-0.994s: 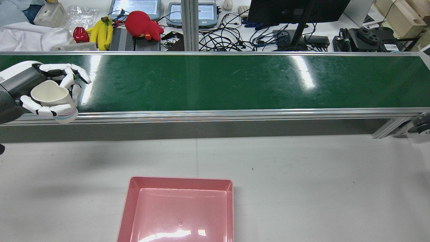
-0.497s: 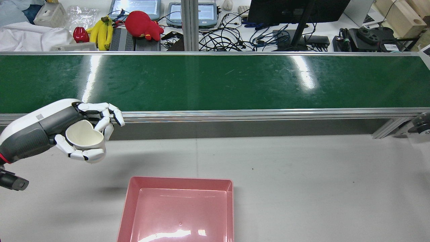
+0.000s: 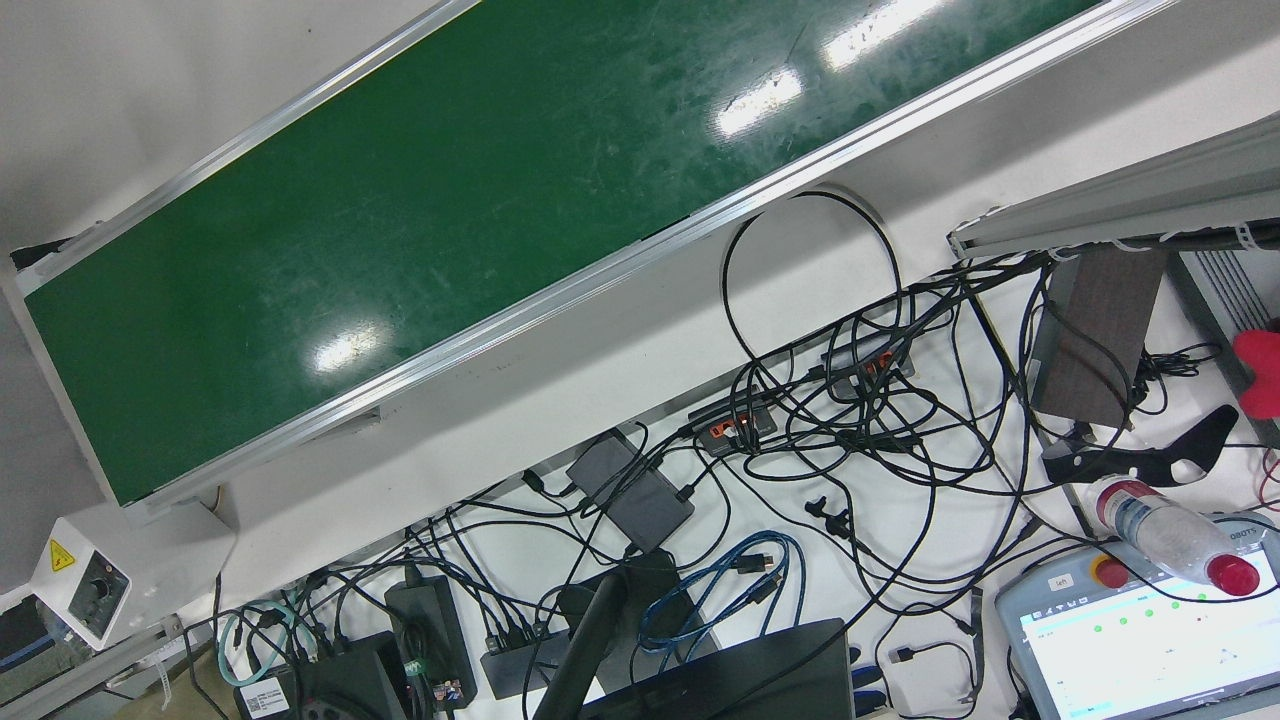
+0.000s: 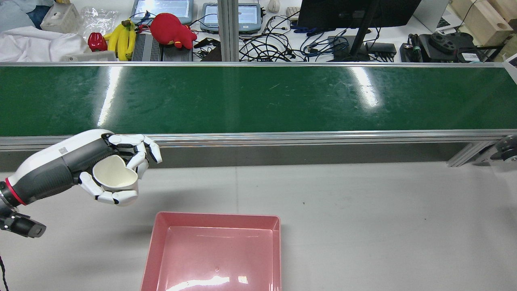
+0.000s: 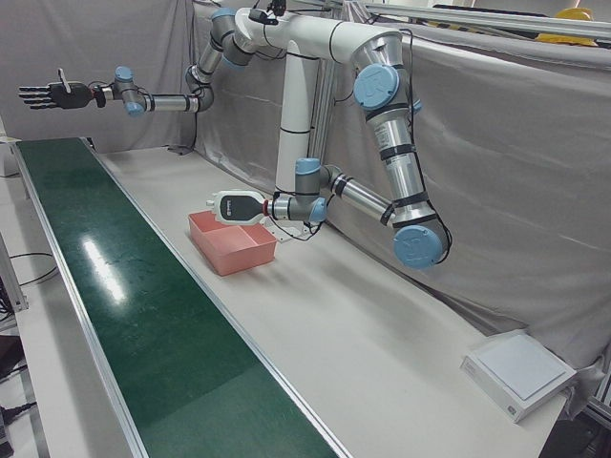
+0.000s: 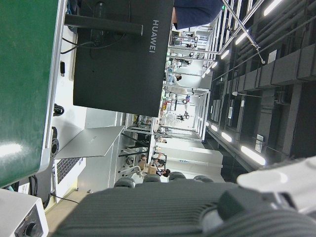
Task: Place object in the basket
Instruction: 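Lift the cup off the belt and carry it toward the pink tray, then lower the cup into the pink tray and open the left hand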
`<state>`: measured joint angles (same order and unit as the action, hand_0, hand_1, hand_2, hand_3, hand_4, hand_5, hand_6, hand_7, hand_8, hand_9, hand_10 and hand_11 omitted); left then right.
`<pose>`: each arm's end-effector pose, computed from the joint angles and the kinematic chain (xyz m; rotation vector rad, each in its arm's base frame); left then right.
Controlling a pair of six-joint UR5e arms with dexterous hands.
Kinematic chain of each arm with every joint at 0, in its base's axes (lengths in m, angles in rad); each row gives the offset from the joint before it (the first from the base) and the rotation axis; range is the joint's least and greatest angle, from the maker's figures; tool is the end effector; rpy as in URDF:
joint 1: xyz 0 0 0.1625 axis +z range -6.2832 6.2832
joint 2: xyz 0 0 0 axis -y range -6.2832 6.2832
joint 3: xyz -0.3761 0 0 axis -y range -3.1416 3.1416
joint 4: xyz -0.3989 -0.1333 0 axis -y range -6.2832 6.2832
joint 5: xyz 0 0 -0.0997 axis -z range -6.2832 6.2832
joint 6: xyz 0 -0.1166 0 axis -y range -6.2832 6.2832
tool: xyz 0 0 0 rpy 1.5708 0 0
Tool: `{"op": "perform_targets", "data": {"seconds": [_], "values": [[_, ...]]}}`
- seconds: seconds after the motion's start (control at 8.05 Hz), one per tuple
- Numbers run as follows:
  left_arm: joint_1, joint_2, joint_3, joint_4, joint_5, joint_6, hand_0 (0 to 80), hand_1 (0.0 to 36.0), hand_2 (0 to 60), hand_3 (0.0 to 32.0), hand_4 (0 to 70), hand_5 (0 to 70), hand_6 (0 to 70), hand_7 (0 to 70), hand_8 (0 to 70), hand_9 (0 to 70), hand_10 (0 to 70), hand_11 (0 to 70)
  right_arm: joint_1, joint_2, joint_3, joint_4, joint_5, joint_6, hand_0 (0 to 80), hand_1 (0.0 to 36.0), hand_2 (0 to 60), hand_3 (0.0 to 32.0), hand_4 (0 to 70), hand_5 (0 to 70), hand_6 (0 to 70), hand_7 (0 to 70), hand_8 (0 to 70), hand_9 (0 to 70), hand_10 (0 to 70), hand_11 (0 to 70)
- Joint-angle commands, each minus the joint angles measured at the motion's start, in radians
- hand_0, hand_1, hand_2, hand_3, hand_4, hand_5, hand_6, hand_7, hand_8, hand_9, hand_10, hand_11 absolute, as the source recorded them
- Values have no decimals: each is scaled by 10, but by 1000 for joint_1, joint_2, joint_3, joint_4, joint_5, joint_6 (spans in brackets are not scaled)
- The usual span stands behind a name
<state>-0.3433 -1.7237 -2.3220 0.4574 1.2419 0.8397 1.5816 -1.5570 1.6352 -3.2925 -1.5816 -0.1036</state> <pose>0.3629 -0.3113 0.2630 -0.1920 2.1338 -0.9905 0.1376 -0.5105 0.6153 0.1073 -2.0867 2.2442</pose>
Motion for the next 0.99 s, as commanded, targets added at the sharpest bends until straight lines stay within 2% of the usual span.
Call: {"op": "perform_targets", "data": {"seconds": [0.0,0.12,0.25,0.37,0.5,0.62,0.75,0.87], "values": [[131,-2,58,-5,-107,52,505,164,379,0,483,700,218,342,358,463,332,476,0,0,0,1,0,-1,0,0,0,0,0,0,0,0,0,0,0,0],[142,-2,58,-5,-105,50,509,130,174,0,402,700,168,265,284,367,277,403,0,0,0,1,0,-1,0,0,0,0,0,0,0,0,0,0,0,0],[142,-2,52,7,-104,47,505,85,0,0,252,668,98,148,172,211,191,284,0,0,0,1,0,-1,0,0,0,0,0,0,0,0,0,0,0,0],[144,-2,47,23,-102,44,505,76,0,0,153,643,63,96,102,113,141,213,0,0,0,1,0,-1,0,0,0,0,0,0,0,0,0,0,0,0],[144,0,44,29,-98,38,508,78,0,0,67,629,35,63,71,68,111,173,0,0,0,1,0,1,0,0,0,0,0,0,0,0,0,0,0,0],[144,0,38,35,-94,38,507,74,0,0,39,573,25,54,65,56,95,149,0,0,0,1,0,1,0,0,0,0,0,0,0,0,0,0,0,0],[147,0,20,73,-94,39,546,141,0,24,1,504,18,56,62,50,77,130,0,0,0,1,0,-1,0,0,0,0,0,0,0,0,0,0,0,0],[147,0,-26,133,-94,42,553,189,0,48,0,463,11,51,54,37,60,110,0,0,0,1,0,-1,0,0,0,0,0,0,0,0,0,0,0,0]]}}
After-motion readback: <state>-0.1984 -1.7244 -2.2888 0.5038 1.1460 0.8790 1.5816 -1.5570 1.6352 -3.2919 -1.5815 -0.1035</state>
